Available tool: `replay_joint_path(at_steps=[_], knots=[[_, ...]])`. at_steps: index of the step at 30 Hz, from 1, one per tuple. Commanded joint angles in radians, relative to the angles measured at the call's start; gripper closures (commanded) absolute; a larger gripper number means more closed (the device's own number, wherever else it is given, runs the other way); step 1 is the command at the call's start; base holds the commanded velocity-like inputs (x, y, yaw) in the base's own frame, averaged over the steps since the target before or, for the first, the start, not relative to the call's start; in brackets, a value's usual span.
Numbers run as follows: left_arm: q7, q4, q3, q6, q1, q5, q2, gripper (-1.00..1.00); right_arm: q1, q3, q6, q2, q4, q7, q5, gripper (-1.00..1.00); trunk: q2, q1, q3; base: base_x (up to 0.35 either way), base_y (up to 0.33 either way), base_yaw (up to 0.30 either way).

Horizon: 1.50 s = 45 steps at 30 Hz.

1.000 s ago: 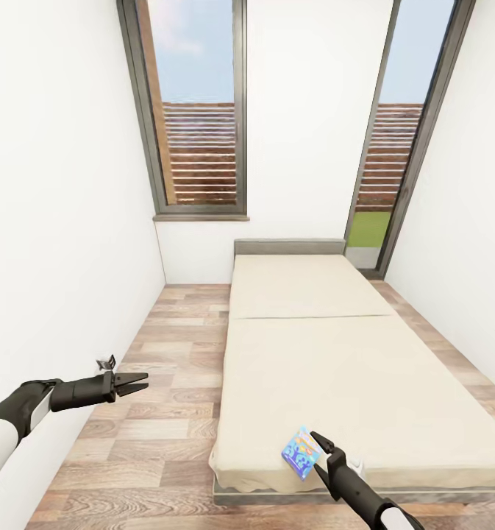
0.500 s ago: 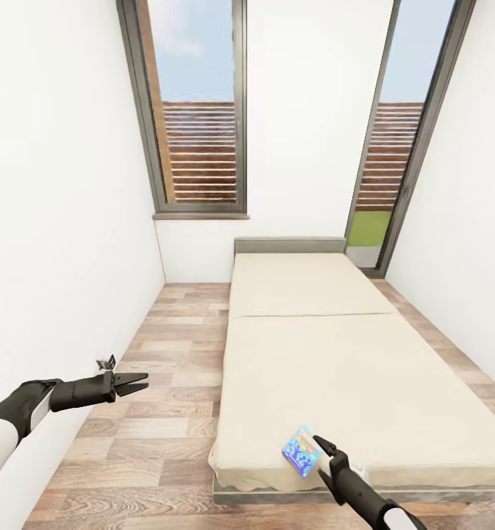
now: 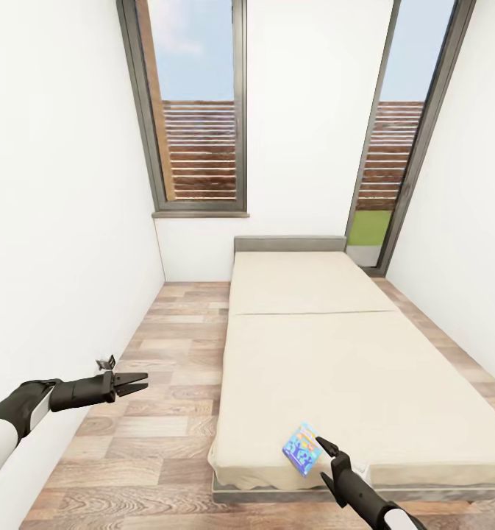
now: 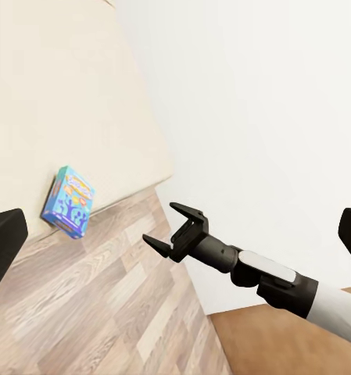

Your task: Put all the toys in the child's room - the three board games (two on the bed and one on the table), the two jigsaw puzzles on the table, and the tennis ball on the table - inside the toy box on the table in the child's room.

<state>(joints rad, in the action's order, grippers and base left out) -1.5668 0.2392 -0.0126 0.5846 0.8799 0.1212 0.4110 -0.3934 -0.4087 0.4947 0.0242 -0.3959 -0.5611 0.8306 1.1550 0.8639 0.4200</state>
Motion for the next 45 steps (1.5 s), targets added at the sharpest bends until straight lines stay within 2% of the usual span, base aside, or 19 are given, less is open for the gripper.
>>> replay_joint_path(at_steps=[1,16,30,45], knots=[[-0.004,0.000,-0.001,0.011,0.001,-0.001,0.000,-1.00,-0.001,-0.005,0.008,-0.001,0.000,-0.001,0.004,-1.00,0.008,0.004,0.004,0.000,0.000,0.000],[-0.004,0.000,-0.001,0.010,0.001,-0.002,0.000,-1.00,-0.001,-0.008,0.002,-0.002,0.000,0.000,0.007,-1.00,0.113,0.061,0.051,0.000,0.000,0.000],[-0.004,0.000,-0.001,0.009,0.001,-0.002,-0.001,-1.00,-0.001,-0.010,0.007,0.013,0.001,-0.006,0.005,-1.00,0.211,0.115,0.095,0.000,0.000,0.000],[-0.004,0.000,-0.001,0.009,0.001,-0.002,-0.003,-1.00,-0.001,-0.010,0.012,0.016,0.000,-0.011,0.006,-1.00,0.316,0.173,0.142,0.000,0.000,0.000]])
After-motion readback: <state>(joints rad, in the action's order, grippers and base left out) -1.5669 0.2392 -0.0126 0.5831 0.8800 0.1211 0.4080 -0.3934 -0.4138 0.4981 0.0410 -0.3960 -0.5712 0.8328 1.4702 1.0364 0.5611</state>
